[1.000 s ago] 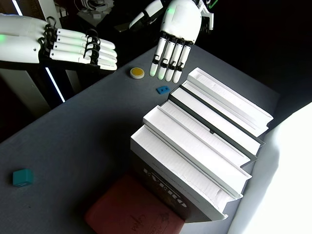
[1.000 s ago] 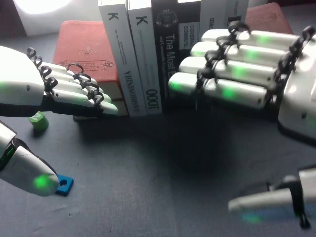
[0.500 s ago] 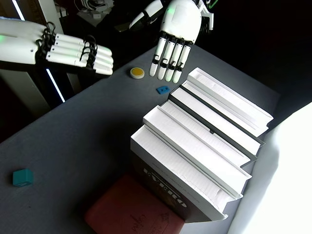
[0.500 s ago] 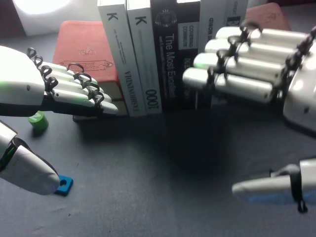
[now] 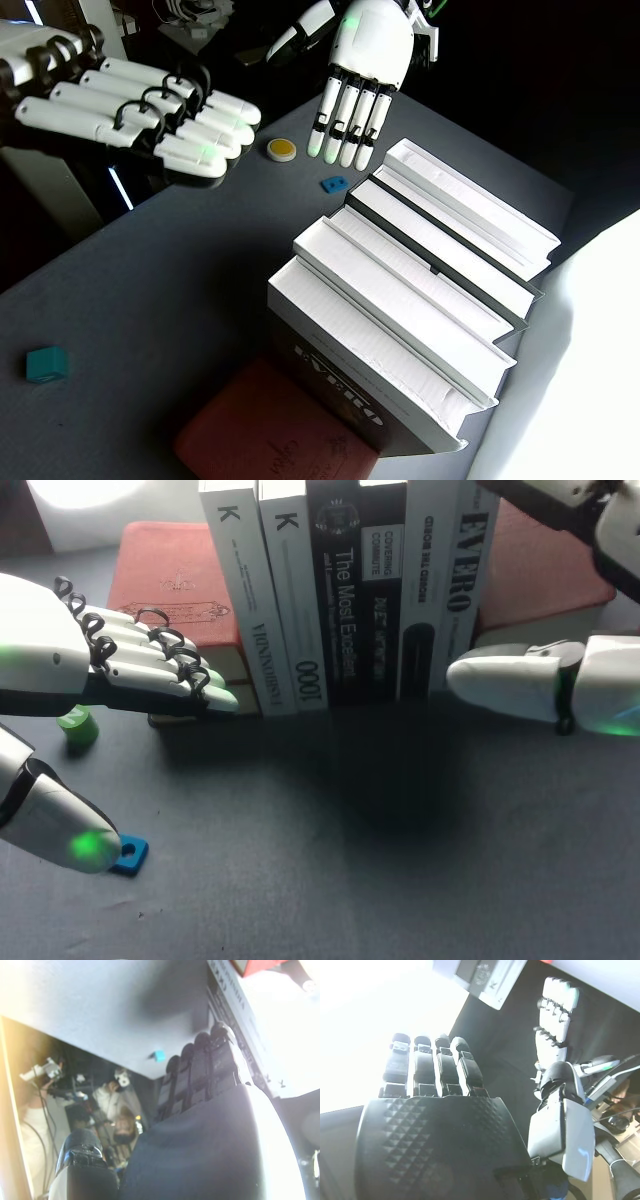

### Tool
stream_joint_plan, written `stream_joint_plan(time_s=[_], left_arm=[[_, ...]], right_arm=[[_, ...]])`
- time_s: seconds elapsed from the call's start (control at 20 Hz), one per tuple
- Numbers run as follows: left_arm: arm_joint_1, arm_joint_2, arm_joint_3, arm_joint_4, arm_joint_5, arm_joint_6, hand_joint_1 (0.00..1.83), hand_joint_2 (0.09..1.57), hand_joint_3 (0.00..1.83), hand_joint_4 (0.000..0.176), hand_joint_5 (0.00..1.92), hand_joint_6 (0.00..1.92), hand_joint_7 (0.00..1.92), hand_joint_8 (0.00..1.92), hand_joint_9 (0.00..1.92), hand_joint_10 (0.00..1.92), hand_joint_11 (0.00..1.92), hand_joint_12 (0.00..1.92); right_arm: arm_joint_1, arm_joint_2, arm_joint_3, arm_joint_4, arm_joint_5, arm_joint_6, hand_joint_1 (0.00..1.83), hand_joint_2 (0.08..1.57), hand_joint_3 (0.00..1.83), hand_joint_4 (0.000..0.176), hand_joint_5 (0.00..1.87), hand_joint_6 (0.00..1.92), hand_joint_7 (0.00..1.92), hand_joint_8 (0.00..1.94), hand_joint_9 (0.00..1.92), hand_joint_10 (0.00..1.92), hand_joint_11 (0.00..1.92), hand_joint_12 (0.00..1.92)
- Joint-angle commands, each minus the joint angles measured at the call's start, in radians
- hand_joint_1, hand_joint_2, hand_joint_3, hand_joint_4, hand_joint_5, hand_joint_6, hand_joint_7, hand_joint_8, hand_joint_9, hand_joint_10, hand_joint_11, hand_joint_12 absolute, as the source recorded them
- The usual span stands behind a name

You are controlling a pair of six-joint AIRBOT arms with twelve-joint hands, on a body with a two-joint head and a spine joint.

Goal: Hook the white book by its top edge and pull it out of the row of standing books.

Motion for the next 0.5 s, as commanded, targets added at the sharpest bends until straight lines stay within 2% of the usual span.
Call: stream_joint_plan(time_s=[0.0,0.15,0.25,0.45], left_arm=[[-0.014,0.001,0.003,-0.057,0.028,-0.002,0.00,0.99,0.01,0.000,0.00,0.00,0.00,0.00,0.00,0.00,0.00,0.00],[-0.014,0.001,0.003,-0.057,0.028,-0.002,0.00,0.98,0.01,0.000,0.00,0.00,0.00,0.00,0.00,0.00,0.00,0.00],[-0.014,0.001,0.003,-0.057,0.028,-0.002,0.00,0.98,0.01,0.000,0.00,0.00,0.00,0.00,0.00,0.00,0.00,0.00],[-0.014,0.000,0.006,-0.057,0.028,-0.002,0.00,0.96,0.00,0.000,0.00,0.00,0.00,0.00,0.00,0.00,0.00,0.00]], right_arm=[[0.020,-0.003,0.001,0.001,0.126,-0.035,0.00,1.03,0.00,0.000,0.00,0.00,0.00,0.00,0.00,0.00,0.00,0.00],[0.052,-0.072,0.040,0.195,0.118,-0.203,0.00,1.03,0.00,0.000,0.00,0.00,0.00,0.00,0.00,0.00,0.00,0.00],[0.066,-0.107,0.078,0.207,0.127,-0.206,0.00,1.03,0.00,0.000,0.02,0.01,0.00,0.00,0.00,0.00,0.00,0.00],[0.079,-0.131,0.088,0.165,0.179,-0.192,0.03,1.02,0.00,0.000,0.02,0.01,0.00,0.00,0.00,0.00,0.00,0.00]])
